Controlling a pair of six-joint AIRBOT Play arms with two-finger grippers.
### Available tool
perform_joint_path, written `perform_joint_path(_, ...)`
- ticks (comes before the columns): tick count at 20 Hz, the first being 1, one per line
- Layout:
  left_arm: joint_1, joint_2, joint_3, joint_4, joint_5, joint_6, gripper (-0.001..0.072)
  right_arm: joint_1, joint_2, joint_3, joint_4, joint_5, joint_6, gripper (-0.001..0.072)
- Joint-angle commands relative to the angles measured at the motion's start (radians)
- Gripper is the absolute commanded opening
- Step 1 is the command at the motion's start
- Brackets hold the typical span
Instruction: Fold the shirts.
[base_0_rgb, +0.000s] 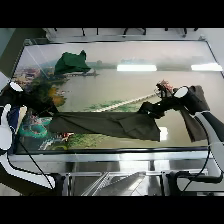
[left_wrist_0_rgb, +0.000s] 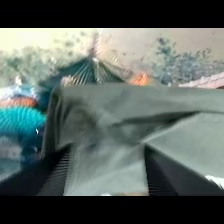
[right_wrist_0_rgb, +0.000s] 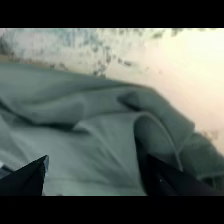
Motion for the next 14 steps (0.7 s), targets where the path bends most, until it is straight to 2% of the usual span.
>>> perform_joint_path(1, 0.045, 0.011, 0.005, -0.001, -0.08, -0.097, 0.05, -0.074, 0.084, 0.004, 0.014, 0.168, -0.047, 0.0679)
perform_joint_path(5, 0.103, 0.117, 0.006, -0.001, -0.064, -0.164, 0.05, -0.221, 0.236, -0.039, -0.204, 0.219, -0.048, 0.0683)
perform_joint_path(6, 0.107, 0.148, 0.005, -0.002, -0.055, -0.173, 0.0499, -0.257, 0.238, -0.071, -0.213, 0.229, -0.073, 0.0705)
perform_joint_path(7, 0.108, 0.176, 0.005, -0.003, -0.051, -0.179, 0.0466, -0.294, 0.227, -0.114, -0.184, 0.225, -0.109, 0.0707)
perform_joint_path(8, 0.106, 0.208, 0.005, -0.014, -0.06, -0.164, 0.0083, -0.328, 0.204, -0.158, -0.128, 0.219, -0.156, 0.0708)
perform_joint_path(9, 0.096, 0.238, 0.005, -0.033, -0.075, -0.095, 0.0013, -0.353, 0.175, -0.194, -0.071, 0.208, -0.196, 0.0709)
perform_joint_path(14, 0.02, 0.336, 0.005, -0.036, -0.079, -0.069, 0.0014, -0.373, -0.005, -0.246, 0.102, 0.134, -0.351, 0.0709)
